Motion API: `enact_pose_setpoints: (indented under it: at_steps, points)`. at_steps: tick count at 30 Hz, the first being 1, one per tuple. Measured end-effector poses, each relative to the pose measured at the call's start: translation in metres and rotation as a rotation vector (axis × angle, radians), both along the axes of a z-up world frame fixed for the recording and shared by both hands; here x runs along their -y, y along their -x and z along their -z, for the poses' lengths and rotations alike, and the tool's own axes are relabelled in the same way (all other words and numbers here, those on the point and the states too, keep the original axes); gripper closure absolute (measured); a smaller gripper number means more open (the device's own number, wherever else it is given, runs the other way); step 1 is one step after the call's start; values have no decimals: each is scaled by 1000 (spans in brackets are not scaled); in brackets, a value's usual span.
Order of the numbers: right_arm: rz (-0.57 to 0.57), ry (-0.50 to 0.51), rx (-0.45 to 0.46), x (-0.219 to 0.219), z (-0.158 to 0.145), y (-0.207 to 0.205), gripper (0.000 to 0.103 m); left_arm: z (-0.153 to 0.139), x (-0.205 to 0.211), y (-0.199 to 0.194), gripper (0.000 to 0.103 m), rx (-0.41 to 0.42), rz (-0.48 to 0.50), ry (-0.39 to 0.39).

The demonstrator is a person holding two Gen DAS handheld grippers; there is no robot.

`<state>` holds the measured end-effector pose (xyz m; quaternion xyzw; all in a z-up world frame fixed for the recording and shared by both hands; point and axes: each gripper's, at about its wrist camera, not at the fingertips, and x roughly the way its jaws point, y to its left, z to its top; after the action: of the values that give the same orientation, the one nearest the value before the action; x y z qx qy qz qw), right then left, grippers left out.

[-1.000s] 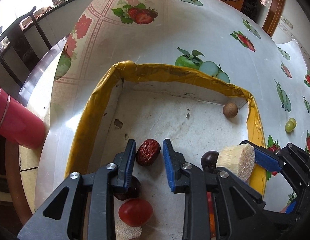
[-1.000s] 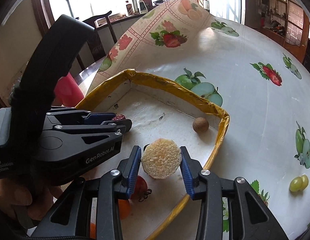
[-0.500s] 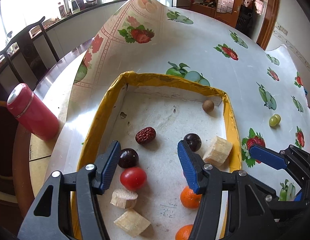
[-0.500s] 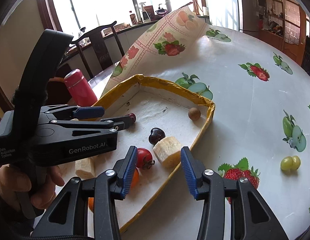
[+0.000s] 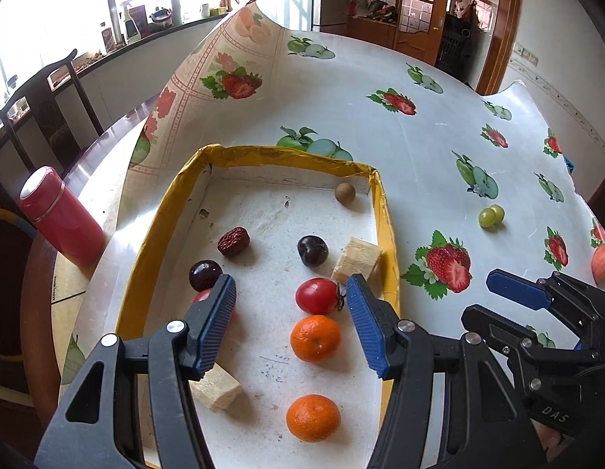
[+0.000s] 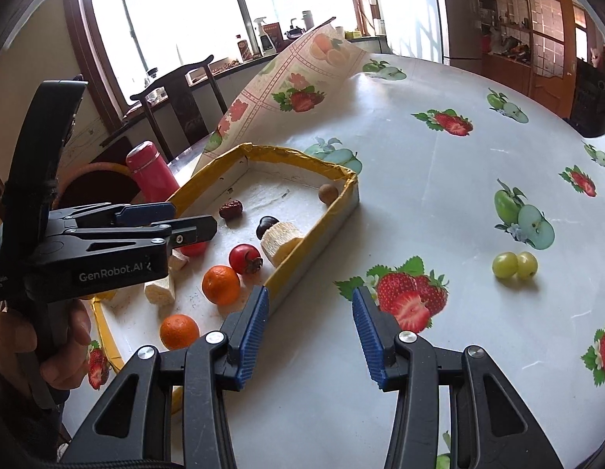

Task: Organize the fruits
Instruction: 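Withdraw both open tools toward the two green grapes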

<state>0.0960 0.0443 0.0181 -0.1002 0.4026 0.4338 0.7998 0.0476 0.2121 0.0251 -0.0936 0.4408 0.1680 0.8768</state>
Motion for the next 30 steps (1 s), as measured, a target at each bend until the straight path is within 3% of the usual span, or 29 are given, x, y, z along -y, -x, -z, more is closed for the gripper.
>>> enact_pose_setpoints:
  at_steps: [22, 30]
  points:
    - [167, 13, -32, 88, 18, -46, 57, 1, 82, -27, 45, -17, 150, 37]
    - [274, 31, -16, 109, 30, -90, 58, 9, 109, -44, 45, -39, 198, 47]
